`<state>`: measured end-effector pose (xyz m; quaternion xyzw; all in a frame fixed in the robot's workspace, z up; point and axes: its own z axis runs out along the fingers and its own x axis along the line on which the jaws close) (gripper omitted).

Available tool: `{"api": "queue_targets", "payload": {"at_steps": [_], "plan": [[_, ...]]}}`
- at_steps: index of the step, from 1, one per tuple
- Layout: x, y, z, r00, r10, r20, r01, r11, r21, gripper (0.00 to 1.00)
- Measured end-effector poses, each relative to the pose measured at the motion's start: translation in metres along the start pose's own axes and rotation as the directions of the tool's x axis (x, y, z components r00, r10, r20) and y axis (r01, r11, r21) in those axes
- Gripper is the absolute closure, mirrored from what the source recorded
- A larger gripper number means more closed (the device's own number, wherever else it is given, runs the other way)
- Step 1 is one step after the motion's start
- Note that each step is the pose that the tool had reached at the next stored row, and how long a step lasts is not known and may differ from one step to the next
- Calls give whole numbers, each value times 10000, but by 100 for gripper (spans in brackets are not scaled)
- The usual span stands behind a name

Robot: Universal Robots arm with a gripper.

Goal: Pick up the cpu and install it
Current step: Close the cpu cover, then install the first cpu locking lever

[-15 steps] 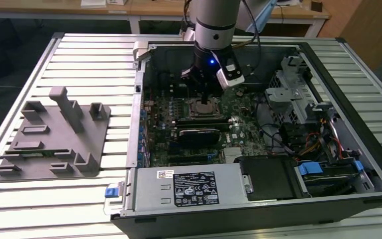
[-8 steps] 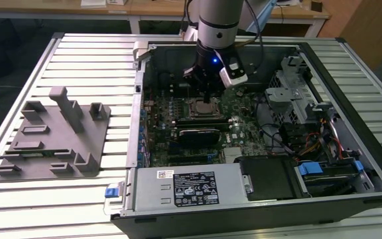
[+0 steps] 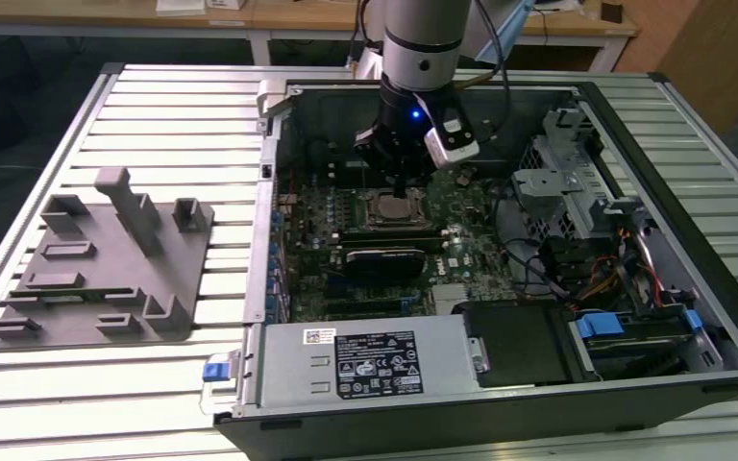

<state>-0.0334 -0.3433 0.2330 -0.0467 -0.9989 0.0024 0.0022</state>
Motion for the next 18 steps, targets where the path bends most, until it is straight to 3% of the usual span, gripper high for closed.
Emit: {"api": "queue_targets", "payload": {"at_steps": [15,18], "plan": [[0,0,0,9999,-105,1,105,9999,1,89],[45,-5,0,9999,-104,1,104,9999,2,89]]}}
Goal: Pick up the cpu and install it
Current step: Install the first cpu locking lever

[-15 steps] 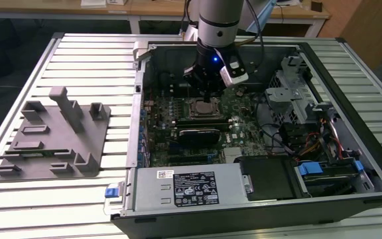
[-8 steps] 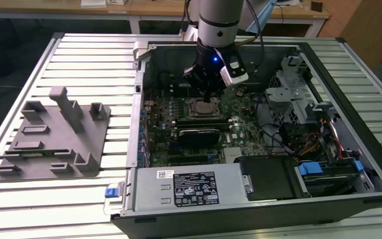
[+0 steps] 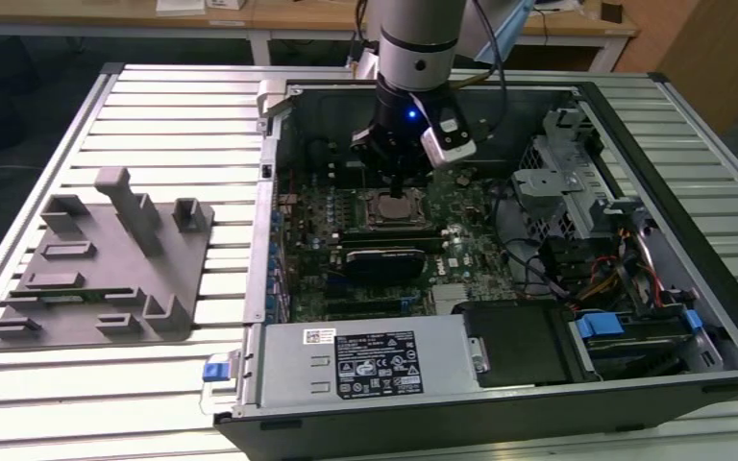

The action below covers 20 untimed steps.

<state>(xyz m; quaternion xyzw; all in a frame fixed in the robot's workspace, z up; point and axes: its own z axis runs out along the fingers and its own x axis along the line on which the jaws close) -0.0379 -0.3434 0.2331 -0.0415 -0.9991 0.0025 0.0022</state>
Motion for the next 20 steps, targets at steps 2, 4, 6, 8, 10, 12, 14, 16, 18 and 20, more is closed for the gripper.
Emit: {"api": "queue_targets", "payload": {"at_steps": [2,4,6,8,10,12,14,16,18,20], "plan": [[64,-5,1,10000,-1,1,1,10000,-2,89],[131,-11,1,10000,0,3,0,10000,-1,89],[200,-16,1,10000,0,5,0,10000,-2,89],[268,-22,2,10000,-1,8,1,10000,-2,89],[331,-27,2,10000,1,12,-1,10000,-2,89],[375,-31,2,10000,-1,16,1,10000,-3,89],[396,-33,2,10000,0,17,0,10000,-3,89],[420,-35,2,10000,0,18,0,10000,-3,89],[439,-36,2,10000,0,20,0,10000,-2,89],[440,-36,-13,10000,0,20,0,10000,-1,89]]}}
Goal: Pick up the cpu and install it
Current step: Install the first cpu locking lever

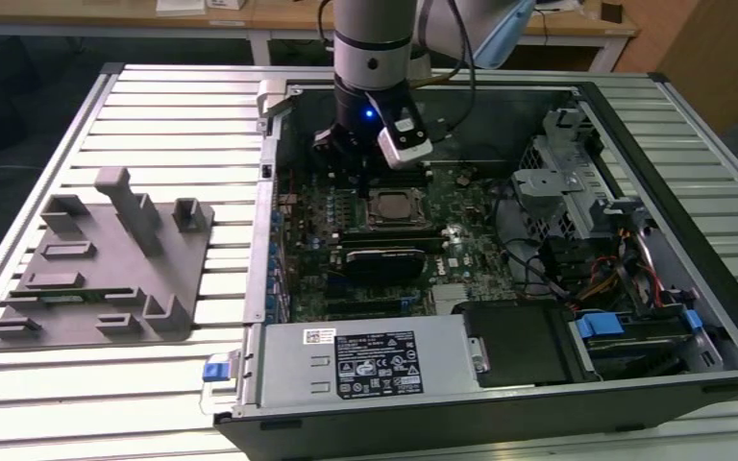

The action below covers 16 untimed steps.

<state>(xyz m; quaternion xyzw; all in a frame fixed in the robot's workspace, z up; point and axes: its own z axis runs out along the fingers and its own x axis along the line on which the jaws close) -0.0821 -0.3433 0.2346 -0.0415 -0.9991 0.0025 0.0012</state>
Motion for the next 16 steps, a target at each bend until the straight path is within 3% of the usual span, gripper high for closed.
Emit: {"api": "queue_targets", "payload": {"at_steps": [9,16], "plan": [[0,0,-111,10000,0,2,0,10000,-2,89],[4,-1,-132,10000,1,3,-1,10000,-3,89]]}}
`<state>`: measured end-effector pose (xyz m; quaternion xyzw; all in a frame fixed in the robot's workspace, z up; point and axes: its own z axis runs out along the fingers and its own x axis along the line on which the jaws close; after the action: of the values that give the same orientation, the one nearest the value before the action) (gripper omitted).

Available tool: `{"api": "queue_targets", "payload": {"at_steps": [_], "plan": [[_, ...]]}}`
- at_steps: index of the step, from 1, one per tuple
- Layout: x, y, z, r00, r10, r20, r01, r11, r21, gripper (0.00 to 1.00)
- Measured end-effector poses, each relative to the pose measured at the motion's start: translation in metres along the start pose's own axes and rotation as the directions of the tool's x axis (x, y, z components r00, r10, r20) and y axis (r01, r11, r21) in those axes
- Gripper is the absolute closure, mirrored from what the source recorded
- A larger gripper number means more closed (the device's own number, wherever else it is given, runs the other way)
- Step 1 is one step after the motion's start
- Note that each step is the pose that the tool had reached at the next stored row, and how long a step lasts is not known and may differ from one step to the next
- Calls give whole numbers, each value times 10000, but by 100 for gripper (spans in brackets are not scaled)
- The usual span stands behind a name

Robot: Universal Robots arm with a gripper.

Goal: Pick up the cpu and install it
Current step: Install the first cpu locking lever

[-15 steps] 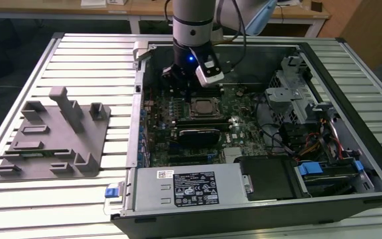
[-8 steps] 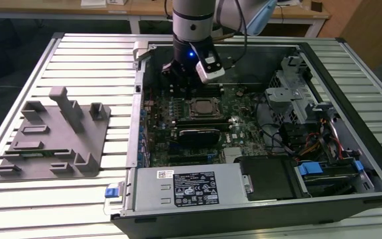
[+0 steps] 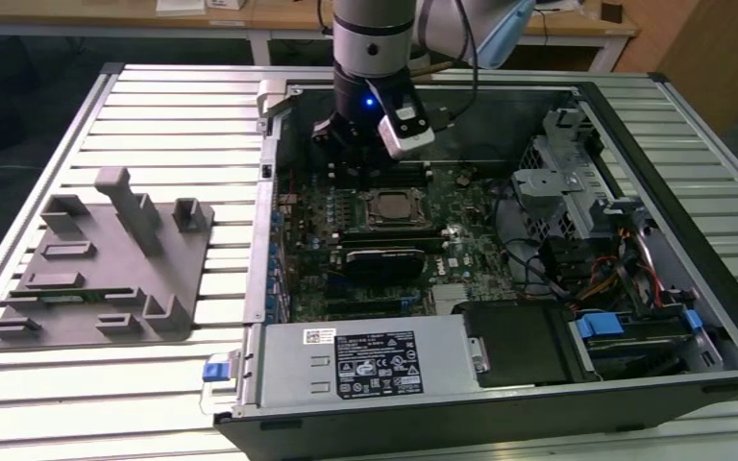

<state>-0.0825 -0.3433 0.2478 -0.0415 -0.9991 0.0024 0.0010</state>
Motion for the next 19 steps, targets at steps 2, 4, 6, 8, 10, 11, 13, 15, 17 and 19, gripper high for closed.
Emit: {"api": "queue_targets", "payload": {"at_steps": [2,4,6,8,10,11,13,15,17,19], "plan": [[23,-2,-1,10000,0,0,0,10000,-5,89],[53,-4,0,10000,0,3,0,10000,-10,89],[72,-6,0,10000,-1,1,1,10000,-78,89],[78,-6,0,10000,-2,-20,1,9993,-364,89],[80,-7,0,10000,-4,-52,1,9974,-725,89],[80,-7,0,10000,-6,-64,0,9960,-897,89],[82,-7,0,10000,-7,-79,-1,9943,-1063,89],[89,-7,0,10000,-6,-81,-3,9940,-1094,89],[100,-8,0,10000,-8,-85,-2,9932,-1164,89],[111,-9,0,10000,-11,-99,-2,9910,-1340,89]]}}
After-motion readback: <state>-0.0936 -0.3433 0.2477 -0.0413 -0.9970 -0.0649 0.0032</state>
